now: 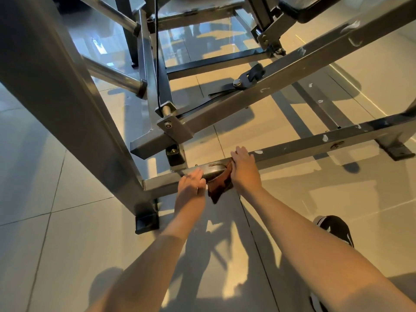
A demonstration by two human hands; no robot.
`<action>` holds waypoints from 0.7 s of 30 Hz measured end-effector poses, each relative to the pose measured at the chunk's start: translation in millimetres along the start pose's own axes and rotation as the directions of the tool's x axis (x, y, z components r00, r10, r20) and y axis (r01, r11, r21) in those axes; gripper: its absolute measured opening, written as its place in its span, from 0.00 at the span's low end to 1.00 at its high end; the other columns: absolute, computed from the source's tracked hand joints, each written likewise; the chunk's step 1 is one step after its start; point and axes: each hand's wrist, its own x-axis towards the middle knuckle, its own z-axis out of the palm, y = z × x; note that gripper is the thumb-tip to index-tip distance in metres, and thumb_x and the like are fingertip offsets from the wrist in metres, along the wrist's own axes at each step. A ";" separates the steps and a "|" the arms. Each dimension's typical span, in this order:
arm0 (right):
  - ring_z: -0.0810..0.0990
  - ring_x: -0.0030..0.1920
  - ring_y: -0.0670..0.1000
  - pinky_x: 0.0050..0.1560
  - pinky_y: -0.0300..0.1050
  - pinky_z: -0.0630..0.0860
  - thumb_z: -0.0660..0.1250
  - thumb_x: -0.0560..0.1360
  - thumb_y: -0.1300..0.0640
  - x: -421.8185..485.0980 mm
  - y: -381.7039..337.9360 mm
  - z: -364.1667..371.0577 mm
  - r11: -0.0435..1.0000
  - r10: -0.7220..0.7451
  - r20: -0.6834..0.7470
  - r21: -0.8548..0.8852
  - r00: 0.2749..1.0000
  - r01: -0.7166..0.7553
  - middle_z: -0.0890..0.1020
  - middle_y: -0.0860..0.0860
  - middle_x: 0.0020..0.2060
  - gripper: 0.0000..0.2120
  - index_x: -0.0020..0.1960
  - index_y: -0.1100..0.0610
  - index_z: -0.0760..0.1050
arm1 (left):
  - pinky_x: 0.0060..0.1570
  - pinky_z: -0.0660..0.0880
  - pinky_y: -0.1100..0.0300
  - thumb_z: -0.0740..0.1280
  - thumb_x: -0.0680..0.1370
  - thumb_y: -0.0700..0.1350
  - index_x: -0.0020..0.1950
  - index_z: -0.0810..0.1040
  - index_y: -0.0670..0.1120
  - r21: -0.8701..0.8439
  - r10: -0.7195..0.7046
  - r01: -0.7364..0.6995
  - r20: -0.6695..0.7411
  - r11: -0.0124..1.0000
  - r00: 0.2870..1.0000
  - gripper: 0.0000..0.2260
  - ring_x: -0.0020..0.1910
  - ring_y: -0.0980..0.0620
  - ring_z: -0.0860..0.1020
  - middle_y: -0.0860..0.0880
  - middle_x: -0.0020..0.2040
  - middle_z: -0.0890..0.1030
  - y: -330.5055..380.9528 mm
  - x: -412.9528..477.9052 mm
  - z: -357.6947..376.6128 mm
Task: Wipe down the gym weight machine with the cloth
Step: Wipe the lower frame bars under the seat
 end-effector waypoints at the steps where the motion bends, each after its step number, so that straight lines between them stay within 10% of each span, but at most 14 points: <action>1: 0.68 0.71 0.60 0.73 0.58 0.65 0.59 0.81 0.64 -1.8 -0.8 -2.0 0.999 0.043 -0.008 0.003 0.999 -0.043 0.73 0.57 0.68 0.13 0.63 0.62 0.76 | 0.76 0.52 0.59 0.55 0.87 0.44 0.78 0.67 0.43 -0.014 -0.014 0.014 -0.017 1.000 1.000 0.19 0.78 0.48 0.62 0.46 0.78 0.67 -0.5 -0.4 3.7; 8: 0.77 0.66 0.56 0.63 0.36 0.66 0.60 0.81 0.67 -23.9 -23.6 -20.4 0.881 0.106 0.117 0.450 0.987 -0.148 0.80 0.57 0.64 0.15 0.64 0.62 0.80 | 0.63 0.69 0.57 0.60 0.85 0.40 0.55 0.81 0.47 -0.590 -0.235 0.167 -0.039 0.790 0.971 0.10 0.55 0.55 0.77 0.46 0.55 0.76 33.3 -12.1 17.0; 13: 0.81 0.59 0.51 0.64 0.50 0.78 0.62 0.83 0.62 -43.6 -17.7 -50.3 0.609 0.232 0.195 0.735 0.953 -0.299 0.83 0.52 0.58 0.12 0.59 0.49 0.81 | 0.61 0.73 0.66 0.59 0.86 0.42 0.74 0.69 0.45 -0.760 -0.156 0.223 0.160 0.611 0.975 0.16 0.62 0.59 0.77 0.47 0.67 0.76 62.4 -35.3 23.8; 16: 0.82 0.57 0.55 0.61 0.51 0.80 0.63 0.83 0.63 -57.3 -19.8 -67.4 0.447 0.271 0.246 0.824 0.931 -0.348 0.83 0.54 0.56 0.11 0.57 0.51 0.81 | 0.50 0.77 0.67 0.59 0.85 0.37 0.71 0.70 0.40 -0.850 -0.152 0.222 0.170 0.478 0.974 0.14 0.47 0.59 0.82 0.45 0.58 0.79 90.6 -52.3 27.1; 21: 0.79 0.58 0.53 0.63 0.52 0.78 0.61 0.84 0.58 -84.4 0.2 -79.3 0.620 0.237 0.259 0.702 0.936 -0.351 0.81 0.52 0.59 0.11 0.63 0.50 0.79 | 0.46 0.81 0.59 0.65 0.83 0.41 0.67 0.75 0.39 -0.846 -0.315 0.202 0.042 0.494 0.948 0.13 0.50 0.47 0.84 0.41 0.54 0.84 118.9 -74.7 31.4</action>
